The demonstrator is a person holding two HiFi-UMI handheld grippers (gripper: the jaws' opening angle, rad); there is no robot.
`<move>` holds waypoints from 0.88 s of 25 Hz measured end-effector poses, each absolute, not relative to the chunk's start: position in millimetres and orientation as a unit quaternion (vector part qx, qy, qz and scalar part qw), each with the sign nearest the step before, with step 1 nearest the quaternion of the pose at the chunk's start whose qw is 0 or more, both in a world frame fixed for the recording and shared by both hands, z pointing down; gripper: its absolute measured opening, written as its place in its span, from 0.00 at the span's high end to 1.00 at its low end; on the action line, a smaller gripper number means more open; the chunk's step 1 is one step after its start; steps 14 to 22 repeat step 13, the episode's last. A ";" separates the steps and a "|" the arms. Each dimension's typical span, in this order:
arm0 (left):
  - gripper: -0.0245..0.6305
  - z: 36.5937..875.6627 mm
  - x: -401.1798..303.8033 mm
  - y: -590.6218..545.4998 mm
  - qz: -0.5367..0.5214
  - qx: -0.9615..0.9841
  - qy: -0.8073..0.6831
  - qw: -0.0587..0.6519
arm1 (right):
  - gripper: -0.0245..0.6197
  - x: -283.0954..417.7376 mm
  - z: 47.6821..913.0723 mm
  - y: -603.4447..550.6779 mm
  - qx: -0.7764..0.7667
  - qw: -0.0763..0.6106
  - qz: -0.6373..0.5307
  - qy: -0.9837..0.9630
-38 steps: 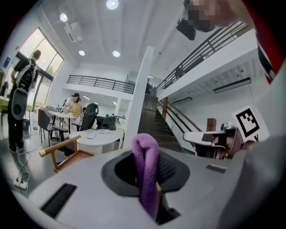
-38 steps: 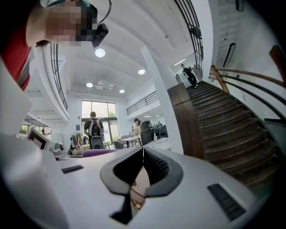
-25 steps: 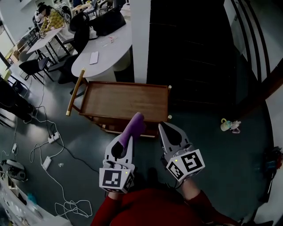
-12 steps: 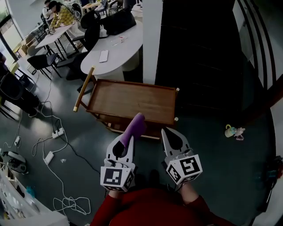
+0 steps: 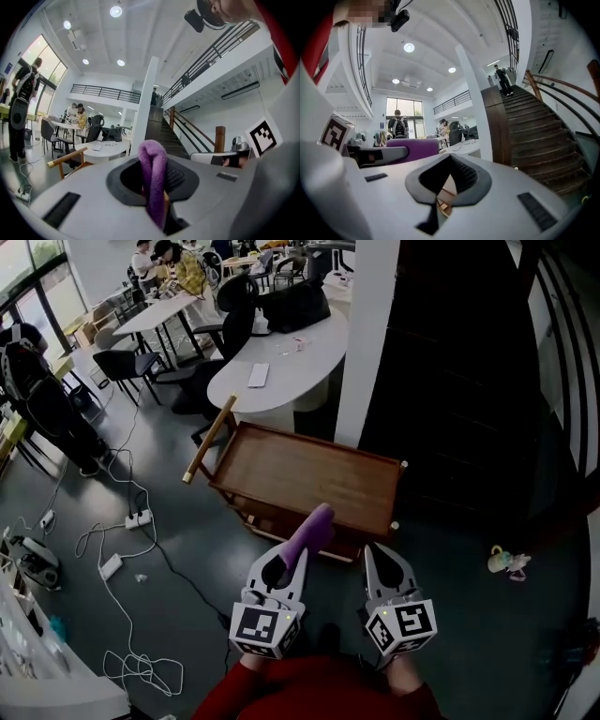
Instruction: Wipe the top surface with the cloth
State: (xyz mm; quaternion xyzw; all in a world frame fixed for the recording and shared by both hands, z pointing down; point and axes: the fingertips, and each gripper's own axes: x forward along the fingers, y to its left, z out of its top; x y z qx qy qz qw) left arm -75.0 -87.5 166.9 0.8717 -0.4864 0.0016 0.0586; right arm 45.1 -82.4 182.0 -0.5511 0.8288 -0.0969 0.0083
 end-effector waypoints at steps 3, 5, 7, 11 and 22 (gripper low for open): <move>0.87 165.3 -75.8 -90.1 0.001 0.871 -0.488 0.055 | 0.94 44.0 182.3 -85.9 -0.551 0.003 -0.095 0.829; 0.87 165.0 -75.5 -91.4 0.003 0.871 -0.488 0.052 | 0.94 44.6 182.0 -88.3 -0.551 0.001 -0.090 0.830; 0.87 165.6 -75.5 -91.9 0.004 0.871 -0.489 0.053 | 0.94 45.0 182.8 -89.2 -0.552 -0.001 -0.091 0.829; 0.87 165.1 -75.8 -93.6 0.003 0.870 -0.490 0.057 | 0.94 44.1 184.3 -91.1 -0.552 -0.005 -0.095 0.828; 0.87 164.3 -75.3 -94.2 0.003 0.870 -0.490 0.058 | 0.94 44.2 184.3 -92.0 -0.552 -0.007 -0.097 0.829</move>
